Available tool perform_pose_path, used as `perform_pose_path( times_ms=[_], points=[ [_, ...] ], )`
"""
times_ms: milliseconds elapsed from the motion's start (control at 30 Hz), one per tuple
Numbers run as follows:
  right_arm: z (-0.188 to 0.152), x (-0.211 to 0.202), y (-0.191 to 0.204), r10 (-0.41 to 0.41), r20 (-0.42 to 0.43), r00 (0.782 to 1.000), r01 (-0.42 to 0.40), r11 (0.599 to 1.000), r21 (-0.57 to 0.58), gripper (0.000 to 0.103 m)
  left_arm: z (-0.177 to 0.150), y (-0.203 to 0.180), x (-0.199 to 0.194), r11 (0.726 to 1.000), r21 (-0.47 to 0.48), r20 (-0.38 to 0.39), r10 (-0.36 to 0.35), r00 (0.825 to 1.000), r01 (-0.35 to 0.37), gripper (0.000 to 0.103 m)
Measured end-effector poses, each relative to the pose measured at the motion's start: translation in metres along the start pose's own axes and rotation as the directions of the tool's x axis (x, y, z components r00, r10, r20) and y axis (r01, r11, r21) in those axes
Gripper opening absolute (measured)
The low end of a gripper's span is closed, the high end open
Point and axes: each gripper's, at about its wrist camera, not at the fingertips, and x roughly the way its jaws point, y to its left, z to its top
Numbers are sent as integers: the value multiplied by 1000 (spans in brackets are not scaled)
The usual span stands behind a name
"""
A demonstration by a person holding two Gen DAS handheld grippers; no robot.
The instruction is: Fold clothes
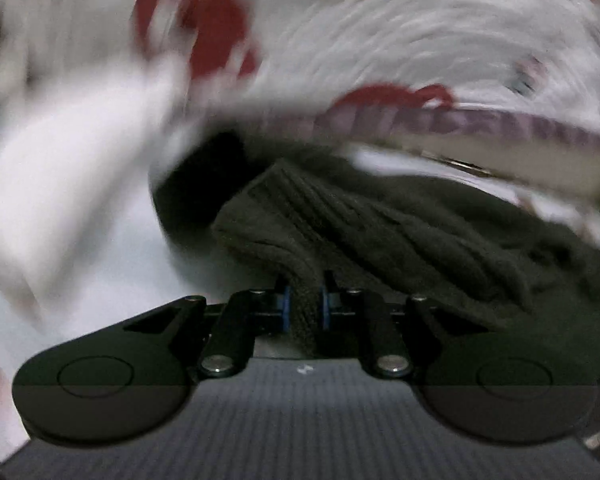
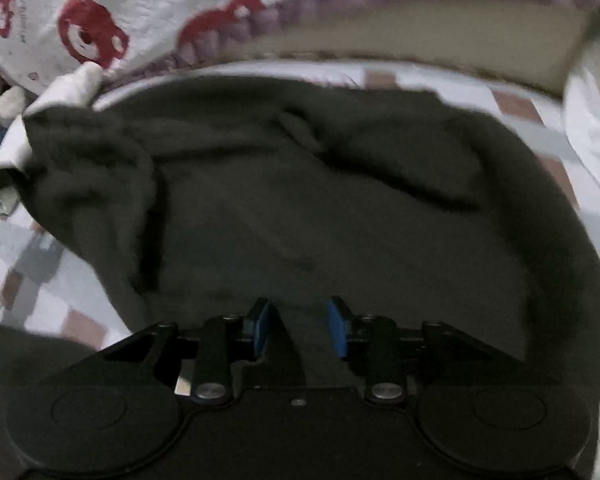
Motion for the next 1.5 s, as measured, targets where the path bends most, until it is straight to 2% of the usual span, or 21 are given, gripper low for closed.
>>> perform_pose_path(
  times_ms=[33, 67, 167, 233, 300, 400, 433, 500, 533, 600, 733, 933, 1000, 1133, 1233, 1333, 1433, 1500],
  points=[
    [-5, -1, -5, -3, -6, 1000, 3, 1000, 11, 38, 8, -8, -10, 996, 90, 41, 19, 999, -22, 12],
    [-9, -3, -10, -6, -11, 1000, 6, 1000, 22, 38, 17, -7, -21, 994, 108, 71, 25, 997, -33, 12],
    [-19, -8, -16, -4, -29, 1000, 5, 1000, 21, 38, 43, 9, -59, 995, 77, 157, 54, 986, -66, 11],
    [-23, -15, -15, 33, -28, 999, -32, 999, 21, 38, 57, 24, -89, 993, 51, 217, 89, 972, -102, 8],
    [-26, -23, -14, 70, -27, 997, -69, 997, 21, 38, 57, 42, -123, 990, 50, 227, 118, 967, -133, 8],
    [-36, -30, -9, 151, -78, 985, -150, 989, 14, 38, 17, 67, -153, 976, 8, 151, 216, 965, -219, 8],
    [-42, -30, -3, 185, -113, 976, -187, 982, -6, 38, -5, 79, -158, 971, -35, 87, 237, 968, -235, 8],
    [-56, -28, 10, 182, -182, 966, -198, 977, -76, 38, -57, 107, -155, 954, -195, -113, 207, 972, -226, 9],
    [-61, -29, 15, 164, -195, 967, -187, 977, -104, 38, -77, 117, -150, 940, -253, -189, 183, 965, -228, 9],
    [-62, -32, 17, 161, -202, 966, -186, 976, -113, 38, -110, 129, -138, 919, -304, -322, 149, 935, -251, 10],
    [-55, -41, 5, 194, -170, 966, -207, 977, -59, 38, -112, 131, -125, 928, -290, -345, 126, 930, -233, 11],
    [-51, -56, -7, 164, -78, 983, -164, 986, 5, 38, -101, 156, -142, 919, -259, -323, 208, 923, -298, 16],
    [-48, -61, -12, 131, -48, 990, -130, 991, 21, 38, -98, 164, -148, 914, -249, -315, 236, 919, -320, 13],
    [-32, -72, -30, 41, 32, 999, -42, 999, 19, 38, -91, 182, -160, 902, -229, -297, 292, 909, -365, 13],
    [-4, -72, -44, 29, 77, 997, -28, 1000, -7, 38, -79, 176, -148, 917, -298, -283, 181, 942, -265, 13],
    [33, -75, -38, 24, 107, 994, -23, 1000, -13, 38, -60, 162, -125, 925, -342, -258, 77, 963, -166, 18],
    [57, -90, 2, 188, 153, 970, -175, 980, -96, 38, -43, 145, -94, 927, -357, -217, 38, 975, -115, 22],
    [68, -94, 29, 234, 174, 956, -207, 965, -163, 43, -37, 137, -73, 922, -374, -223, 12, 975, -97, 23]
  ],
)
